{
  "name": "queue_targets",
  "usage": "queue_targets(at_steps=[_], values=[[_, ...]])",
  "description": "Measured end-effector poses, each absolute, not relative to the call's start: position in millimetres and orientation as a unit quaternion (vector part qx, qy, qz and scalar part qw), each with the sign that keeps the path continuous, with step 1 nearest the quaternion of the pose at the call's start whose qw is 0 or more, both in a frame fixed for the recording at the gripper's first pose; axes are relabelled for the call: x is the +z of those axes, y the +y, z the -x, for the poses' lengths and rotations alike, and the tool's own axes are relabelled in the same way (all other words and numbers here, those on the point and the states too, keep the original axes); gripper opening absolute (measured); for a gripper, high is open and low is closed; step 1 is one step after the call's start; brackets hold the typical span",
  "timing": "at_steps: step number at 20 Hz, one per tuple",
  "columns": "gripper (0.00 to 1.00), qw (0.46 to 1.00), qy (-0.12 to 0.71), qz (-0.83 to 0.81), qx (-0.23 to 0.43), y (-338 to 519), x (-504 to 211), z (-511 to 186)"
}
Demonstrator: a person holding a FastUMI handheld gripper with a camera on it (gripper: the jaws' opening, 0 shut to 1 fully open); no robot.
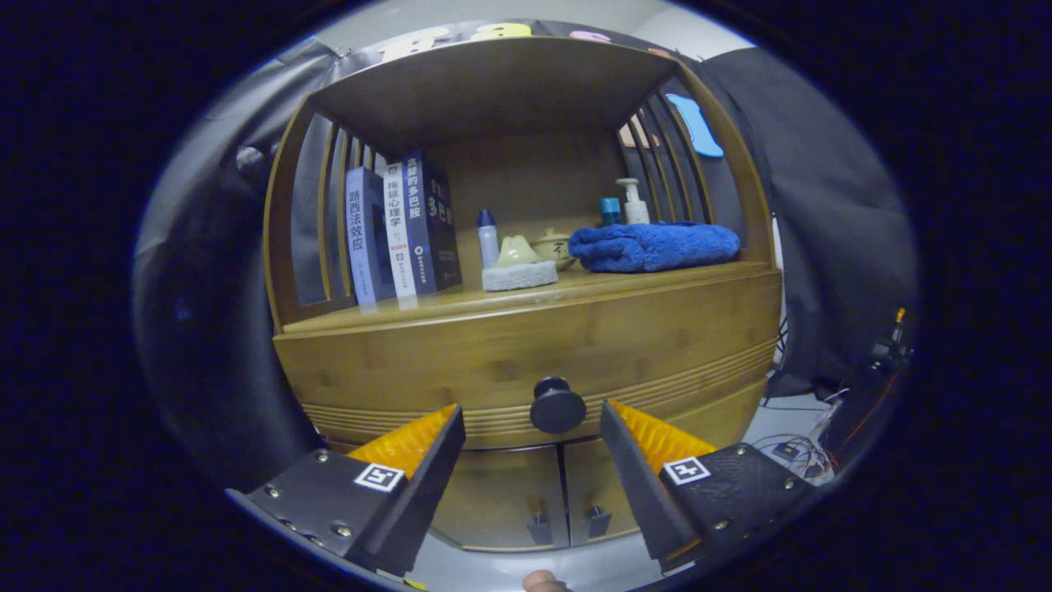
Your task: Pull open the drawer, take out the items inside it, and place them on the countertop above the cabinet.
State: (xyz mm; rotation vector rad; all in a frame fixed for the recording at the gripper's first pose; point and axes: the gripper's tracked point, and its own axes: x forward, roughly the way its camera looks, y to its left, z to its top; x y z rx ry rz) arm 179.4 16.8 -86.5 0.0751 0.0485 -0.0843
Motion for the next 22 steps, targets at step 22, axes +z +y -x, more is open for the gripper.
queue_targets(at_steps=[22], values=[[0.99, 0.999, 0.050, 0.011, -0.013, 24, -10, -33]])
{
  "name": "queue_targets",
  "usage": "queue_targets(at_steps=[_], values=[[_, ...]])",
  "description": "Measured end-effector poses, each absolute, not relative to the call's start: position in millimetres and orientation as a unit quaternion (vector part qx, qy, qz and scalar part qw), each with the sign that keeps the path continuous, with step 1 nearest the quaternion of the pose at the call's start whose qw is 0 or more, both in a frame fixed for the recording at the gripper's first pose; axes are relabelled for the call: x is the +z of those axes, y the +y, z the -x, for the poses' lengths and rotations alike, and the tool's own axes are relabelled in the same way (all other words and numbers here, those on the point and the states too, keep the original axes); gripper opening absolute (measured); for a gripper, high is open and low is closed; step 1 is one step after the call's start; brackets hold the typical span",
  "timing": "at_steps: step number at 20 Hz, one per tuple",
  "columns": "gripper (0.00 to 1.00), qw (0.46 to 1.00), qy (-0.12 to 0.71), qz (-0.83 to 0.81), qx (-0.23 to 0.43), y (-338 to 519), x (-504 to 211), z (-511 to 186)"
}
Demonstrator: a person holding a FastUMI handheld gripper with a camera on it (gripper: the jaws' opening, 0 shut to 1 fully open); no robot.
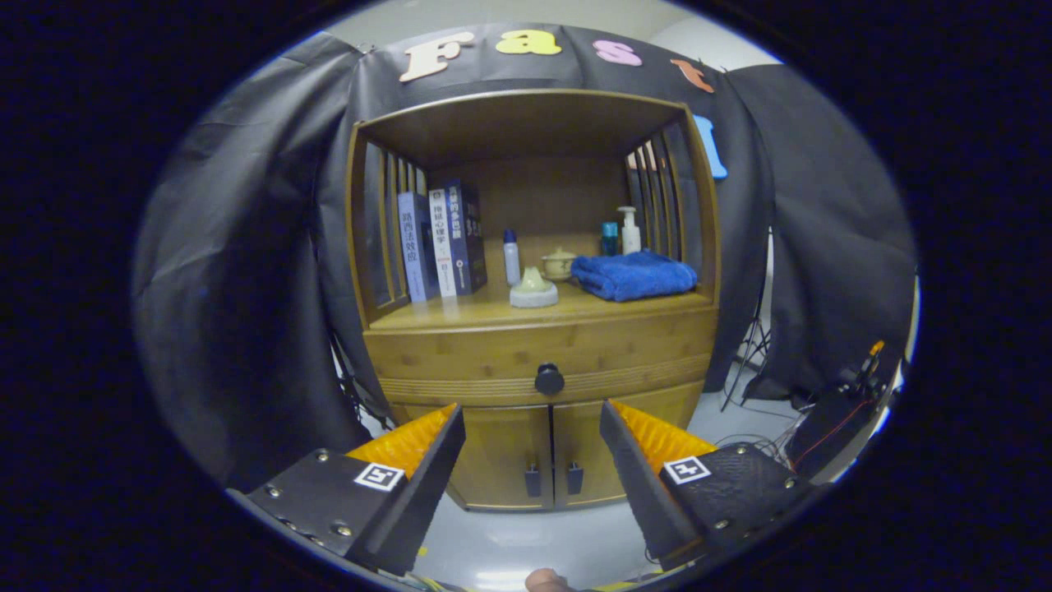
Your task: Pull open the drawer, take out the items inside it, and place them on the countertop above the cabinet.
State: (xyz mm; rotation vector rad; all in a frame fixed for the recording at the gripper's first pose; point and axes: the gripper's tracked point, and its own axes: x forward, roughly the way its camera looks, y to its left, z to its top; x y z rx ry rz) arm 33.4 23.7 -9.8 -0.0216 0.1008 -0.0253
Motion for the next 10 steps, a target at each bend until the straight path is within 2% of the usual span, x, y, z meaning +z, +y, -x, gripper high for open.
queue_targets(at_steps=[7, 10], values=[[0.99, 0.999, 0.015, 0.024, -0.028, 8, 93, 11], [0.99, 1.000, -0.015, 0.010, -0.010, 14, 138, 28]])
